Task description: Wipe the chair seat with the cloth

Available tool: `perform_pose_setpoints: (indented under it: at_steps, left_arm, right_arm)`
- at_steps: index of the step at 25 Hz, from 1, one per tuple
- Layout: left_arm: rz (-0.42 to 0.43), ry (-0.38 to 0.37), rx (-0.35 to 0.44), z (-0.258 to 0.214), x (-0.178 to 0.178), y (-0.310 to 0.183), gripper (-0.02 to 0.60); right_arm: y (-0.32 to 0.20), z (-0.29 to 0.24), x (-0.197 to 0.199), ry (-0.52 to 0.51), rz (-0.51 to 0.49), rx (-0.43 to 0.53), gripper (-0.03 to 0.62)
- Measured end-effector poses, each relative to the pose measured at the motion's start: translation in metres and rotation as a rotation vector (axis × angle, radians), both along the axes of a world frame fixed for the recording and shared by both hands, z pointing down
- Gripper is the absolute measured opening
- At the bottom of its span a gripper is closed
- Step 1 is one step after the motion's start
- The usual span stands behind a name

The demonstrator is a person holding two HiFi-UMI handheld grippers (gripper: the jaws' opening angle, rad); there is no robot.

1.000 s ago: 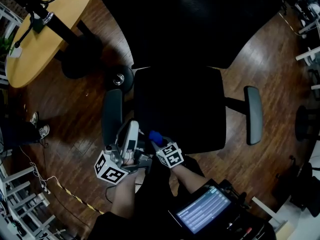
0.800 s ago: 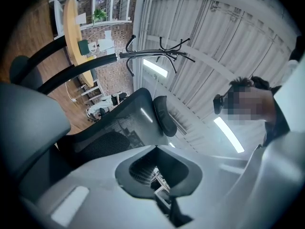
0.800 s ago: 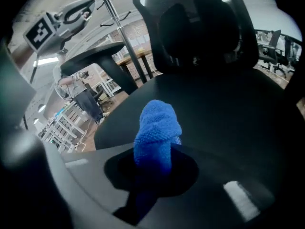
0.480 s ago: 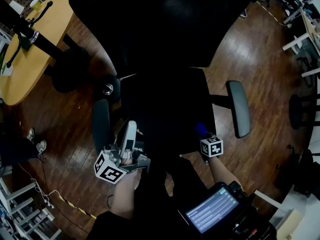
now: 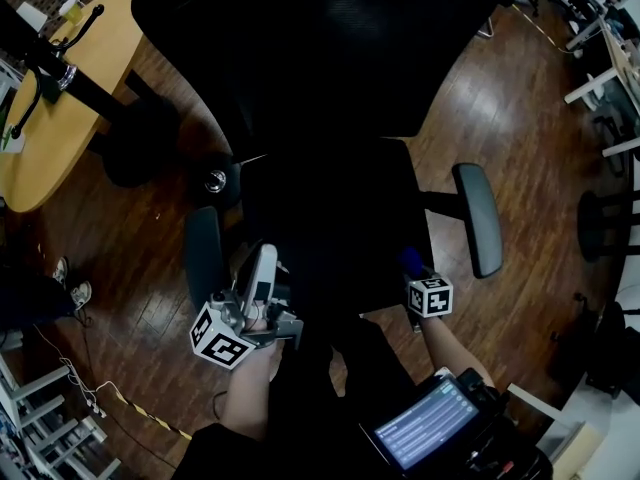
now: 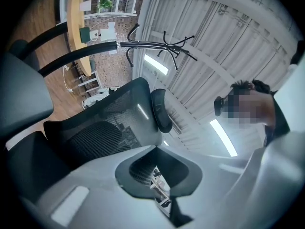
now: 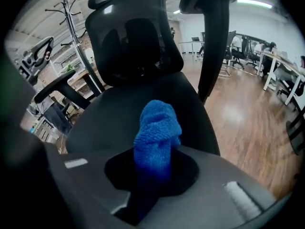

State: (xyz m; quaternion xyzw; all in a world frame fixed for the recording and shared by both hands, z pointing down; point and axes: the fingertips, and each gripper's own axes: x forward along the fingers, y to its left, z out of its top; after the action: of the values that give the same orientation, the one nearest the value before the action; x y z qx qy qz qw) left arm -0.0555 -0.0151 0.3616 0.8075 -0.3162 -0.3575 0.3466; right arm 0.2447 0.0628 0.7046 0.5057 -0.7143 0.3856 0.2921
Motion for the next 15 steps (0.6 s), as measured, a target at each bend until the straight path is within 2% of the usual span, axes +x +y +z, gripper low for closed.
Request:
perform_pose_setpoints:
  at_steps: [2,5,10,15]
  left_arm:
    - [-0.004,0.001,-0.007,0.005,-0.003,-0.002,-0.008]
    - [-0.011,0.004,-0.02,0.012,-0.01,-0.008,-0.008]
    - [-0.034,-0.005,-0.043,0.018,-0.023,-0.013,-0.008]
    - [-0.074,0.017,-0.058,0.025,-0.037,-0.014,-0.008]
  right_arm:
    - [-0.012,-0.008,-0.01,0.0,-0.014,0.013,0.048]
    - [-0.067,-0.021,-0.054,-0.049,-0.068,0.084,0.049]
    - [-0.179,-0.036,-0.164,-0.152,-0.199,0.154,0.049]
    - [-0.245,-0.047,-0.274,-0.212,-0.349,0.188,0.049]
